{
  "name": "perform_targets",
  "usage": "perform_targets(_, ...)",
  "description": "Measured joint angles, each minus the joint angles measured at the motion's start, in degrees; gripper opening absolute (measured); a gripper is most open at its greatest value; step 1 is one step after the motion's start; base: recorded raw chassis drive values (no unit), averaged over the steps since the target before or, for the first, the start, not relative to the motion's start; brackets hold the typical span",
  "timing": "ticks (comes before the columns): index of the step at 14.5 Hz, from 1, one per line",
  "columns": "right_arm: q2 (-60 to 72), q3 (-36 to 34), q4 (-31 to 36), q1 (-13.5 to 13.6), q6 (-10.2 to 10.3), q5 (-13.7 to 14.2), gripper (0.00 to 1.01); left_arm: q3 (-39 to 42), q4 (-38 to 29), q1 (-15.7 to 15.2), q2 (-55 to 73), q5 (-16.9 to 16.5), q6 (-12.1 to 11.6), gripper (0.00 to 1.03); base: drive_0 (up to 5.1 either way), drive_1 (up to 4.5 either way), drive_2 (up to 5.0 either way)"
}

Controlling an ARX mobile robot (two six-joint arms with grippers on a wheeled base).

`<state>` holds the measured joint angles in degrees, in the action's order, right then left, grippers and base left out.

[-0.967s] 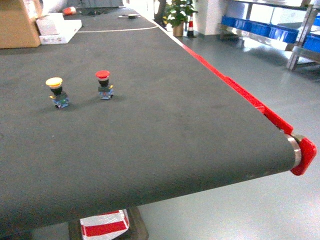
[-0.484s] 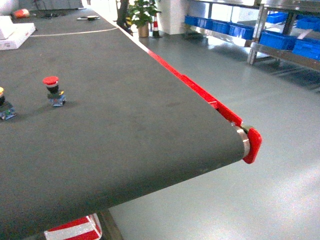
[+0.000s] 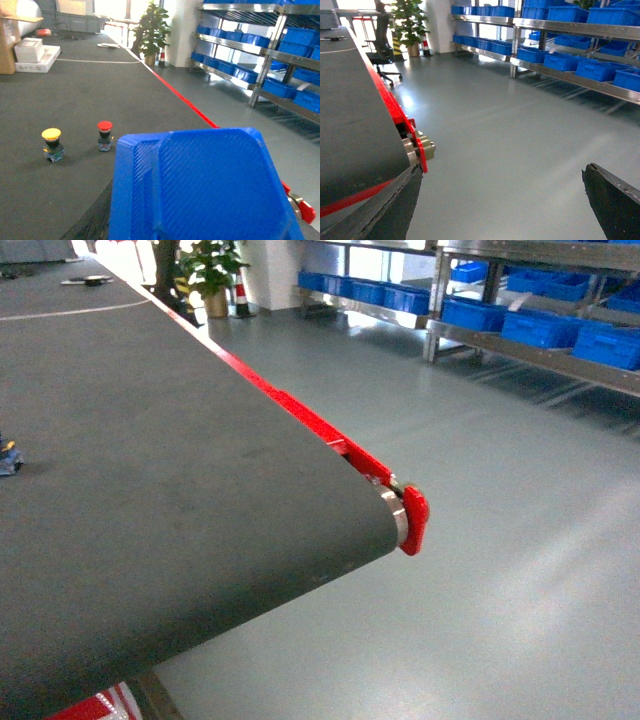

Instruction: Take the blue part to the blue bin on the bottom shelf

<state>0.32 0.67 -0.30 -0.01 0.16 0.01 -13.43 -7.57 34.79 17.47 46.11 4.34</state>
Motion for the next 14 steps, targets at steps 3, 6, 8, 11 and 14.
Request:
perform_targets(3,0.0,0.0,0.0,0.0,0.0,0.0,0.98,0.0,0.0,0.0,0.0,0.0,0.0,0.44,-1.6,-1.59,-1.6)
perform_targets(6,0.0,0.0,0.0,0.0,0.0,0.0,0.98,0.0,0.0,0.0,0.0,0.0,0.0,0.44,-1.6,-1.59,-1.6)
perform_targets(8,0.0,0.0,0.0,0.0,0.0,0.0,0.98,0.0,0.1,0.0,0.0,0.0,0.0,0.44,-1.6,-1.59,-1.6)
perform_targets(11,0.0,0.0,0.0,0.0,0.0,0.0,0.98,0.0,0.0,0.0,0.0,0.0,0.0,0.44,-1.6,-1.59,-1.6)
perform_targets(14,0.0,0.0,0.0,0.0,0.0,0.0,0.98,0.0,0.0,0.0,0.0,0.0,0.0,0.44,-1.6,-1.59,-1.6)
